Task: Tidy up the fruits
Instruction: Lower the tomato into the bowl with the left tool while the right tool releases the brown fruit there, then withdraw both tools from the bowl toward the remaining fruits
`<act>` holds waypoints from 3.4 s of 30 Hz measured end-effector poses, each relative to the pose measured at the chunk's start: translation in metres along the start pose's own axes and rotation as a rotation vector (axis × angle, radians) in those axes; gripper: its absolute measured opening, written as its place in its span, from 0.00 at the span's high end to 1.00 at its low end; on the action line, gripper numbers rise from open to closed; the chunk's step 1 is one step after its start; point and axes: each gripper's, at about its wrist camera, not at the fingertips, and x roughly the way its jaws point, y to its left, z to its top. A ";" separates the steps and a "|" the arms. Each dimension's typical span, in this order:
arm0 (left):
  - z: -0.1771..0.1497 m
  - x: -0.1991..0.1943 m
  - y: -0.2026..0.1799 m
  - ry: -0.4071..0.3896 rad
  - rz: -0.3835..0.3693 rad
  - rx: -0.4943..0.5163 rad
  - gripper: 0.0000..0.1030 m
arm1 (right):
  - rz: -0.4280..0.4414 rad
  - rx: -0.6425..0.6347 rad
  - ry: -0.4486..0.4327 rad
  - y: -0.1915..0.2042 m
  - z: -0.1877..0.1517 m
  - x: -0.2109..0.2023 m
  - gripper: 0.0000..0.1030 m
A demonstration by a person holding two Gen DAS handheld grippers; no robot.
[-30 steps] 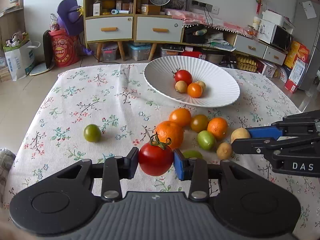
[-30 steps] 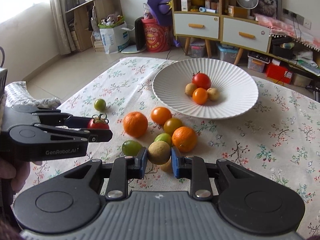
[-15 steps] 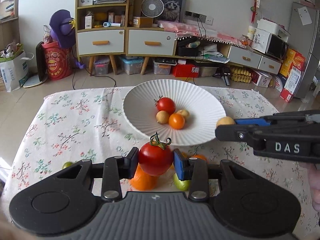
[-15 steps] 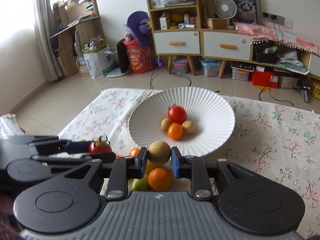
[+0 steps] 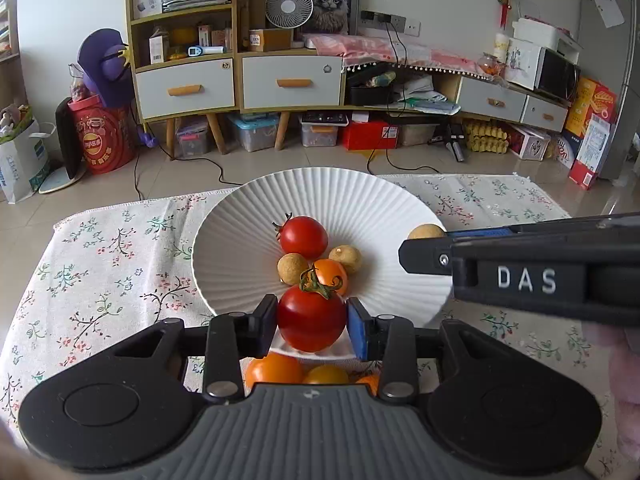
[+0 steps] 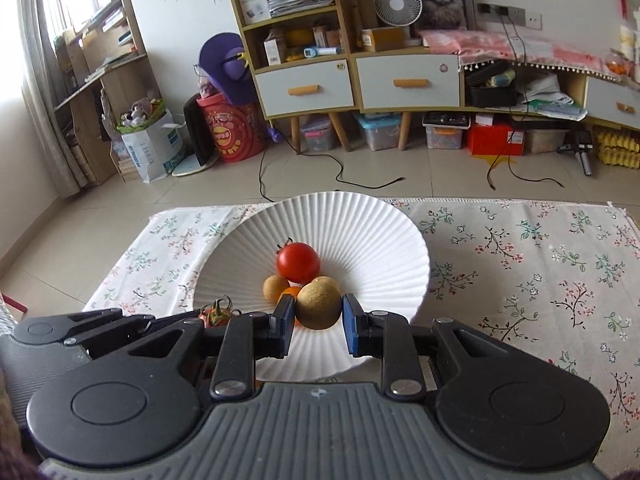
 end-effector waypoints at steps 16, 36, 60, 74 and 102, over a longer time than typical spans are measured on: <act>0.004 0.019 0.002 -0.003 -0.004 -0.024 0.65 | -0.017 -0.001 0.029 -0.008 -0.001 0.012 0.78; 0.004 0.018 0.005 0.003 -0.002 -0.025 0.58 | -0.015 0.019 0.042 -0.011 0.001 0.010 0.75; -0.006 -0.029 0.013 0.025 0.006 0.012 0.12 | -0.024 0.005 0.007 -0.014 -0.003 -0.021 0.32; -0.026 -0.049 0.022 0.070 0.022 0.009 0.03 | -0.027 -0.059 0.011 -0.002 -0.017 -0.038 0.09; -0.081 -0.068 0.080 0.158 0.065 0.003 0.03 | 0.038 -0.192 0.085 0.040 -0.060 -0.038 0.03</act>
